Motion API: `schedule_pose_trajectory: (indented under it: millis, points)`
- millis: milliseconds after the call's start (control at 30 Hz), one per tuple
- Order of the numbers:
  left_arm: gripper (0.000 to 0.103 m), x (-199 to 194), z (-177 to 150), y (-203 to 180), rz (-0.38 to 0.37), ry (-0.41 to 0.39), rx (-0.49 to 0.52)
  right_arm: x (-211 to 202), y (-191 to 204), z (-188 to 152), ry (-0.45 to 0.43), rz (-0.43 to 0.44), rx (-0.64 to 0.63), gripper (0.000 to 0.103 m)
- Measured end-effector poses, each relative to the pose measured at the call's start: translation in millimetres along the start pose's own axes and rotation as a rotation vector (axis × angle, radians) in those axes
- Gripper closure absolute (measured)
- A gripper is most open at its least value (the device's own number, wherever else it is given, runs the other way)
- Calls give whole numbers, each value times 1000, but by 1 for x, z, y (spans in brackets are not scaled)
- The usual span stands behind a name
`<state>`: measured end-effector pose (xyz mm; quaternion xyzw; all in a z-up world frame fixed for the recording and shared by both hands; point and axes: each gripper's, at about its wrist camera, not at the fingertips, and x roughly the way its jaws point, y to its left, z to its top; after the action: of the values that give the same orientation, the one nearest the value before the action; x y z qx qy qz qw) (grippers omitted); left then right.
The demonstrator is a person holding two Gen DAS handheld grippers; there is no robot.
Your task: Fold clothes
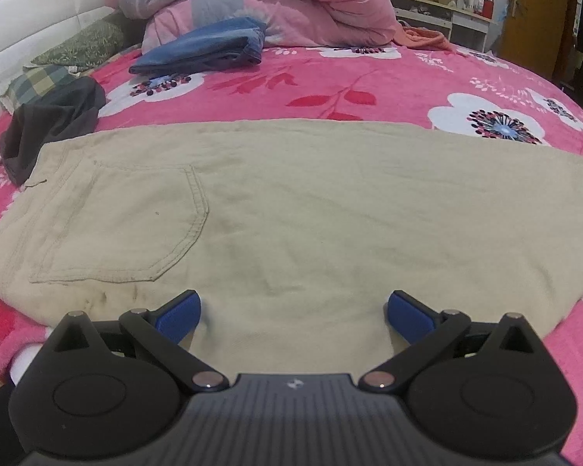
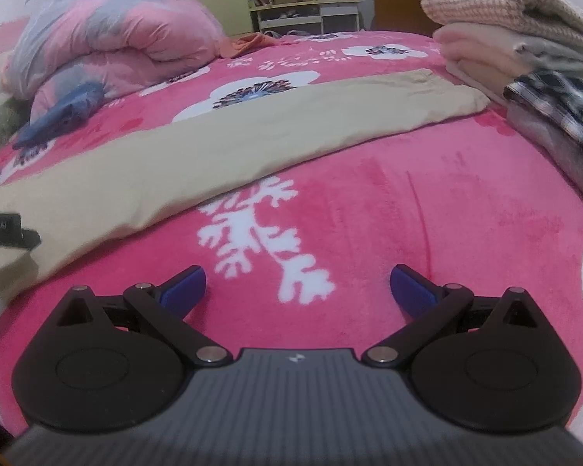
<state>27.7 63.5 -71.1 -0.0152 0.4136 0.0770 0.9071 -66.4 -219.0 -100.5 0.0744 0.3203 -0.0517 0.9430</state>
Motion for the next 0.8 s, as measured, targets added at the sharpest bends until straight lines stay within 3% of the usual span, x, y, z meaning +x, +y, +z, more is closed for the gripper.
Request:
schedule_pose_trajectory:
  millis: [200,467,667,800]
  points:
    - [0,1,0,0,3,-1,3,-3,8,0,1,-15,-77,1]
    - [0,1,0,-2,11,-3,14,-1,30,37,-81,112,-168,1]
    - [0,1,0,-4,21,2,22,36,58,89,-135,205,-234,1]
    - [0,1,1,-4,22,8,28,82,76,109,-100,227,-270,1]
